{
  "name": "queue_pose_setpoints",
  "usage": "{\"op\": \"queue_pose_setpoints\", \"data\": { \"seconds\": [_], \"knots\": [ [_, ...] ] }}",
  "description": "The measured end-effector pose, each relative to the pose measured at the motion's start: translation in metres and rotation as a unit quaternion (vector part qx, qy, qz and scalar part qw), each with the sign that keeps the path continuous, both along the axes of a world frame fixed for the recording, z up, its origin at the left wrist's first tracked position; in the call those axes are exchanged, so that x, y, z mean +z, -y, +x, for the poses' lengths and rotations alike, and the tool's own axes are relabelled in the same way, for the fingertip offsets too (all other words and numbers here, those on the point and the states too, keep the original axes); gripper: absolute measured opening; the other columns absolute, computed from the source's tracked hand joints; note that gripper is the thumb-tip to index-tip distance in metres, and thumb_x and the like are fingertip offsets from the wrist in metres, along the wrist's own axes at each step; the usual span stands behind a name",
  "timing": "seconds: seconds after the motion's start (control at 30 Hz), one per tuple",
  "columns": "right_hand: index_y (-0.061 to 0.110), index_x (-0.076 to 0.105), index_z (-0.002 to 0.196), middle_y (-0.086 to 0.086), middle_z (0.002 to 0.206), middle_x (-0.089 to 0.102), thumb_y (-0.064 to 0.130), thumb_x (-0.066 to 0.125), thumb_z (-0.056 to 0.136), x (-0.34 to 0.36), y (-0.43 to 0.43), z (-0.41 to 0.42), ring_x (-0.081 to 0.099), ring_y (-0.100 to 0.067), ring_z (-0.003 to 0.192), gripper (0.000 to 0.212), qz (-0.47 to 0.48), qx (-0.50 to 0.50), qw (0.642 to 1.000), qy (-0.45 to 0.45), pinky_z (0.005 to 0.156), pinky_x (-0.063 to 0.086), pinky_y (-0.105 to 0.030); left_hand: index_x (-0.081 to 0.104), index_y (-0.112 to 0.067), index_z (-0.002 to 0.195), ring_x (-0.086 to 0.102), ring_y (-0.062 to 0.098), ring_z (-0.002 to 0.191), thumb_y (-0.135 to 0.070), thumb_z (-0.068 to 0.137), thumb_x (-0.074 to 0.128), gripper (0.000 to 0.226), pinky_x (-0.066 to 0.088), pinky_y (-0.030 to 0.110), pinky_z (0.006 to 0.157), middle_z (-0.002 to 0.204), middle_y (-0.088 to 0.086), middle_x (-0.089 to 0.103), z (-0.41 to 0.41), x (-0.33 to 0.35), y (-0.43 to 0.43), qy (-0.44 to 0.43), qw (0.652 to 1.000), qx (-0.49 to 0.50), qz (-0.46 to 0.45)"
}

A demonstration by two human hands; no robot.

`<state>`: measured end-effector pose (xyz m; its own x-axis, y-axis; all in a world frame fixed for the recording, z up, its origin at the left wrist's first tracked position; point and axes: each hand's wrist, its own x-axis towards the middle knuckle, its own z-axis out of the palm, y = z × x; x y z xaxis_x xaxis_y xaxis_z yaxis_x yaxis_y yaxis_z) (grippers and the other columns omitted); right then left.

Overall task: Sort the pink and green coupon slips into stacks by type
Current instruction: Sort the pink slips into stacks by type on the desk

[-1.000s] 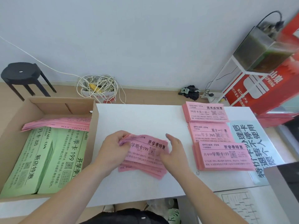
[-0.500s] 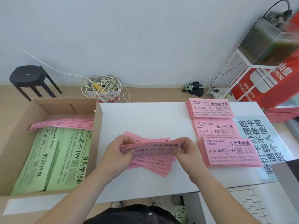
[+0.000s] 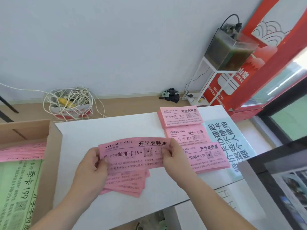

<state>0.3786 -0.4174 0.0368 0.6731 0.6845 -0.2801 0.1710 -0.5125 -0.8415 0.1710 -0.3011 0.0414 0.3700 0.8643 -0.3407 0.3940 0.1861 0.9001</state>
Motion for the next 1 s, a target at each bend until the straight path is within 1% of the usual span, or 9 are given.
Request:
{"op": "queue_pose_setpoints", "data": {
  "seconds": [0.1,0.2,0.3,0.4,0.53,0.7,0.77,0.87,1.0],
  "knots": [
    [0.027,0.049,0.101,-0.001,0.094,0.064,0.009,0.039,0.104,0.017,0.012,0.032,0.062,-0.018,0.076,0.020,-0.034,-0.012,0.999,0.027,0.054,0.054,-0.026,0.056,-0.031,0.107,0.073,0.026,0.066,-0.012,0.106,0.045,0.021,0.057,0.034,0.064,0.106,-0.006,0.071,0.034,0.010,0.009,-0.008,0.999,-0.046,-0.021],
    [0.026,0.047,0.101,-0.005,0.095,0.062,0.009,0.039,0.102,0.024,0.034,0.066,0.062,-0.024,0.075,0.018,-0.086,-0.033,0.993,0.067,0.059,0.058,-0.042,0.055,-0.029,0.111,0.073,0.027,0.062,-0.014,0.106,0.045,0.019,0.061,0.047,0.077,0.107,-0.008,0.071,0.069,0.012,0.025,-0.007,0.994,-0.084,-0.065],
    [0.025,0.047,0.115,-0.002,0.097,0.063,0.002,0.043,0.098,0.027,0.060,0.099,0.062,-0.018,0.080,0.029,-0.128,-0.066,0.986,0.087,0.069,0.056,-0.041,0.056,-0.026,0.112,0.075,0.027,0.067,-0.016,0.105,0.048,0.015,0.061,0.046,0.082,0.110,-0.007,0.070,0.105,0.007,0.048,0.000,0.984,-0.126,-0.124],
    [0.026,0.040,0.135,0.003,0.102,0.066,0.002,0.048,0.092,0.024,0.078,0.127,0.066,-0.020,0.086,0.050,-0.186,-0.093,0.970,0.125,0.072,0.056,-0.044,0.059,-0.020,0.110,0.075,0.027,0.071,-0.014,0.104,0.054,0.010,0.064,0.041,0.073,0.111,-0.002,0.068,0.140,-0.003,0.069,0.011,0.975,-0.148,-0.167],
    [0.024,0.024,0.155,-0.005,0.127,0.056,0.001,0.053,0.088,0.008,0.087,0.152,0.059,-0.027,0.097,0.076,-0.235,-0.103,0.948,0.189,0.078,0.054,-0.047,0.060,-0.014,0.105,0.073,0.024,0.073,-0.010,0.099,0.062,0.008,0.064,0.041,0.064,0.101,0.009,0.070,0.179,-0.024,0.083,0.019,0.978,-0.145,-0.148],
    [0.022,0.018,0.159,-0.010,0.131,0.047,0.007,0.057,0.093,-0.016,0.094,0.171,0.052,-0.027,0.096,0.078,-0.284,-0.090,0.930,0.216,0.069,0.044,-0.040,0.050,-0.009,0.098,0.073,0.029,0.071,-0.006,0.090,0.074,0.026,0.063,0.044,0.059,0.087,0.013,0.062,0.200,-0.046,0.090,0.018,0.983,-0.129,-0.133],
    [0.019,0.020,0.157,-0.013,0.131,0.047,0.005,0.055,0.091,-0.024,0.099,0.175,0.052,-0.029,0.100,0.076,-0.294,-0.087,0.926,0.221,0.072,0.048,-0.042,0.047,-0.010,0.091,0.072,0.029,0.067,-0.011,0.089,0.076,0.029,0.062,0.045,0.058,0.081,0.011,0.059,0.205,-0.053,0.093,0.009,0.984,-0.140,-0.113],
    [0.015,0.014,0.159,-0.019,0.142,0.040,0.007,0.057,0.088,-0.030,0.103,0.175,0.042,-0.036,0.123,0.084,-0.321,-0.068,0.913,0.241,0.093,0.046,-0.046,0.045,-0.021,0.086,0.065,0.019,0.066,-0.041,0.089,0.075,0.036,0.058,0.039,0.062,0.076,-0.003,0.062,0.205,-0.053,0.091,-0.071,0.974,-0.217,0.007],
    [0.025,-0.004,0.162,-0.020,0.165,0.010,0.048,0.068,0.088,-0.023,0.107,0.177,0.014,-0.042,0.151,0.106,-0.355,0.008,0.913,0.203,0.120,0.027,-0.057,0.040,-0.032,0.113,0.062,0.017,0.089,-0.071,0.082,0.063,0.055,0.050,0.034,0.074,0.096,-0.011,0.061,0.193,-0.040,0.089,-0.197,0.899,-0.356,0.162]
  ]
}}
